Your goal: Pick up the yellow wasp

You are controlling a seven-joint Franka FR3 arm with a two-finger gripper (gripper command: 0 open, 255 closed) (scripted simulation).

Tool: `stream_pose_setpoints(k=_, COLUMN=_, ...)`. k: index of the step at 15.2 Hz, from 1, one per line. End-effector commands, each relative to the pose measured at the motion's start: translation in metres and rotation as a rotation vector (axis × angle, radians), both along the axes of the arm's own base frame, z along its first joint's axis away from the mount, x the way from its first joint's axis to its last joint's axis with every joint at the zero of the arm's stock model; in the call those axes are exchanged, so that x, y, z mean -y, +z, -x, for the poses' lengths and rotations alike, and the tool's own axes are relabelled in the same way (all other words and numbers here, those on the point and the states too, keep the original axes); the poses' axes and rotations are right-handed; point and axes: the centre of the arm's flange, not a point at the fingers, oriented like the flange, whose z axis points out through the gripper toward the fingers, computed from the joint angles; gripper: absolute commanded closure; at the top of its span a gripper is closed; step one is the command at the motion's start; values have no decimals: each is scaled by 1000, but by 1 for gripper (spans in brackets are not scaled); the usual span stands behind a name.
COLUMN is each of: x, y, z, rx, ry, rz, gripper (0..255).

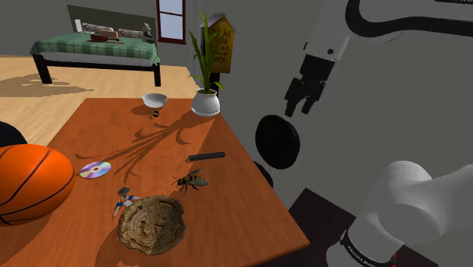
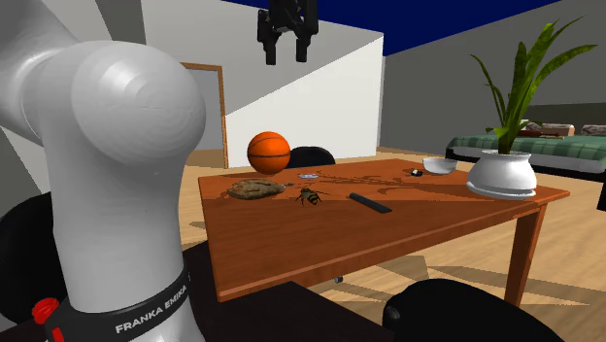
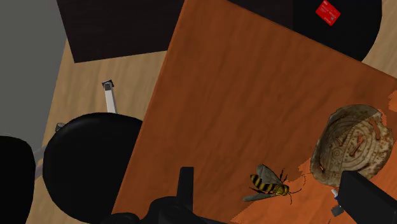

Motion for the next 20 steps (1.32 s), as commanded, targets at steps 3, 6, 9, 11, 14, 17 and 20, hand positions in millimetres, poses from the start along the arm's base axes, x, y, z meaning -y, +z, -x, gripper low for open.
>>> stream_pose_setpoints(k=3, x=-5, y=-20, z=-18, rx=-3, ry=24, rz=4, gripper=0)
stream_pose_setpoints(k=6, x=-13, y=-49, z=-44, rx=-7, ry=59, rz=9, gripper=0)
stream_pose_setpoints(k=9, x=-22, y=-79, z=-70, rx=-10, ry=94, rz=14, gripper=0)
stream_pose_setpoints(k=11, x=-29, y=-99, z=-86, rx=-13, ry=118, rz=18, gripper=0)
stream_pose_setpoints(k=14, x=-39, y=-128, z=-111, rx=-17, ry=153, rz=23, gripper=0)
stream_pose_setpoints(k=17, x=-50, y=-158, z=-136, rx=-21, ry=188, rz=28, gripper=0)
stream_pose_setpoints(k=20, x=-62, y=-189, z=-160, rx=-25, ry=223, rz=33, gripper=0)
